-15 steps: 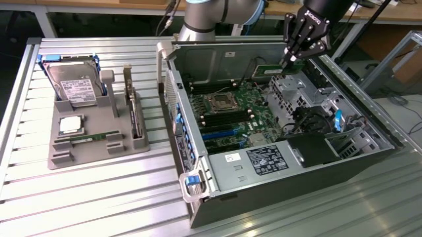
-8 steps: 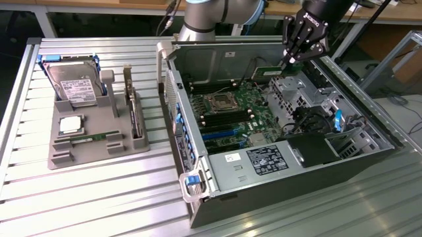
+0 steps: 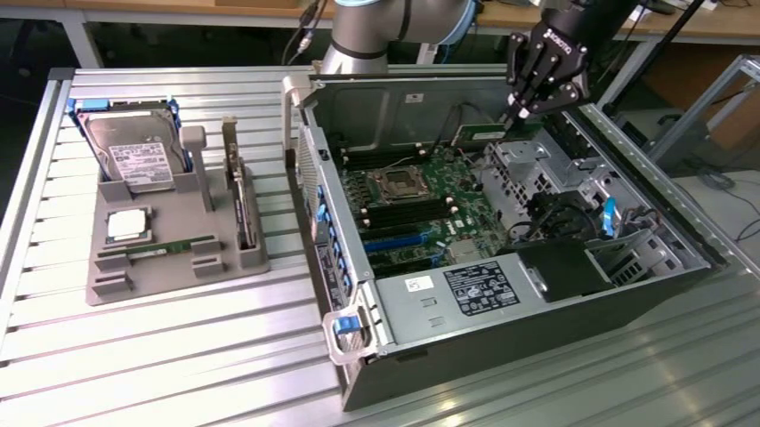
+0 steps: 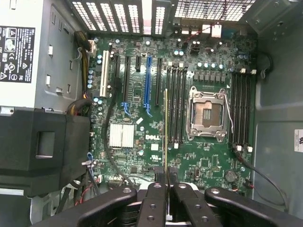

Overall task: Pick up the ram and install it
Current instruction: 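Insert the ram into the slot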

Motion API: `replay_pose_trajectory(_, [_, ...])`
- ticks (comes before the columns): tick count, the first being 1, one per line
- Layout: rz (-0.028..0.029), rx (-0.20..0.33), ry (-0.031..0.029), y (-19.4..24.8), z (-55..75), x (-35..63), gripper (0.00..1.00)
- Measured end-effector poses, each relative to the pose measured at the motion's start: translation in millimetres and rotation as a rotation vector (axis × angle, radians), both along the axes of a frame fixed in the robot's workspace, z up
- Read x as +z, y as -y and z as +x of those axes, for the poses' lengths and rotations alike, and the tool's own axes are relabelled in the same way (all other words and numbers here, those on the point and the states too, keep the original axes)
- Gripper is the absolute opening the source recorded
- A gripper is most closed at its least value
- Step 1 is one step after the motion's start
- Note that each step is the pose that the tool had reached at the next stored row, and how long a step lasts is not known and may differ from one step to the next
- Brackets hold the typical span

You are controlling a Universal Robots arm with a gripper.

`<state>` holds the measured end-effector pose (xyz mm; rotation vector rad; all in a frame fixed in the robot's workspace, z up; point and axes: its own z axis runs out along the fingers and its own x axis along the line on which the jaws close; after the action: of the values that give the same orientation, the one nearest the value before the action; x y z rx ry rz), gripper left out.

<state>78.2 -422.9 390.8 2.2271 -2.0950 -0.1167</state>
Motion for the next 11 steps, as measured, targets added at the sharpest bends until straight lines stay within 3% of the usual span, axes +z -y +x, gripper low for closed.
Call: replay_pose_trajectory(11, [0.0001, 0.000, 0.0000, 0.0, 0.0, -5.1, 0.12])
